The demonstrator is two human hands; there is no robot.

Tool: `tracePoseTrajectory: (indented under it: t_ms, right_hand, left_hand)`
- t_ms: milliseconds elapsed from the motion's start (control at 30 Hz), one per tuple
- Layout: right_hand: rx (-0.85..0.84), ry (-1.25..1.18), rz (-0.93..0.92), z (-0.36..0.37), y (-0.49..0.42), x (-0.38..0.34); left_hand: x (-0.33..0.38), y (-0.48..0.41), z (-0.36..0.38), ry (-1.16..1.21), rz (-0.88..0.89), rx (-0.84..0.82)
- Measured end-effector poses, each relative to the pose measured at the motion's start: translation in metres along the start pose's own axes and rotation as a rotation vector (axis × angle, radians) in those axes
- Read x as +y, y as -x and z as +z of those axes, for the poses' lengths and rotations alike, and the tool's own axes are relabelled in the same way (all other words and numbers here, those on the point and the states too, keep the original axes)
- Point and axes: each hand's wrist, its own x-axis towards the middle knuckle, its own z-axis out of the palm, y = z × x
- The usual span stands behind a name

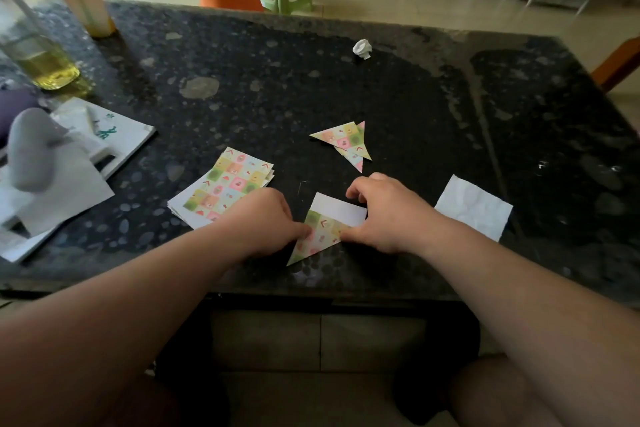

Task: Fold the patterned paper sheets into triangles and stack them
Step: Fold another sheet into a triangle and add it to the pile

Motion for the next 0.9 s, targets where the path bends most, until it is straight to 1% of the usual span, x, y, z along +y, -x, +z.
tracePoseTrajectory:
  t_ms: [100, 200, 267, 433, 533, 600, 633, 700, 767, 833, 900]
  right_hand:
    - [0.005, -0.069, 0.084, 0.002, -0.001, -0.002]
    - [-0.043, -0.108, 0.153, -0.001, -0.003, -0.004]
    - [-0.073, -0.107, 0.173, -0.003, -0.005, -0.003]
    - [-0.135, -0.164, 0.101, -0.007, -0.006, -0.002]
    - [-0.151, -0.262, 0.045, -0.016, -0.003, 0.004]
    - [-0.154, -0.403, 0.023, -0.023, -0.001, 0.012]
    - [-0.156, -0.501, 0.020, -0.025, 0.000, 0.015]
    - [-0.147, -0.713, 0.028, -0.027, 0.001, 0.020]
    - [-0.127, -0.918, 0.078, -0.025, -0.002, 0.021]
    - [-0.132, -1.119, 0.157, -0.023, -0.005, 0.021]
    - [-0.158, -1.248, 0.210, -0.020, -0.008, 0.020]
  left_hand:
    - [0.000, -0.006, 0.006, 0.097, 0.009, 0.102]
    - [0.003, -0.009, 0.009, 0.213, 0.000, 0.103]
    - [0.007, -0.009, 0.010, 0.252, 0.025, 0.087]
    - [0.012, -0.011, 0.011, 0.253, 0.101, 0.039]
    - [0.014, -0.013, 0.005, 0.294, 0.124, 0.030]
    - [0.015, -0.013, 0.001, 0.357, 0.131, 0.030]
    - [0.014, -0.013, 0.000, 0.414, 0.140, 0.002]
    - [0.014, -0.013, 0.000, 0.569, 0.158, -0.095]
    - [0.014, -0.012, 0.002, 0.743, 0.151, -0.185]
    - [0.019, -0.010, 0.003, 0.914, 0.094, -0.230]
    - [0.023, -0.011, 0.003, 1.050, 0.010, -0.224]
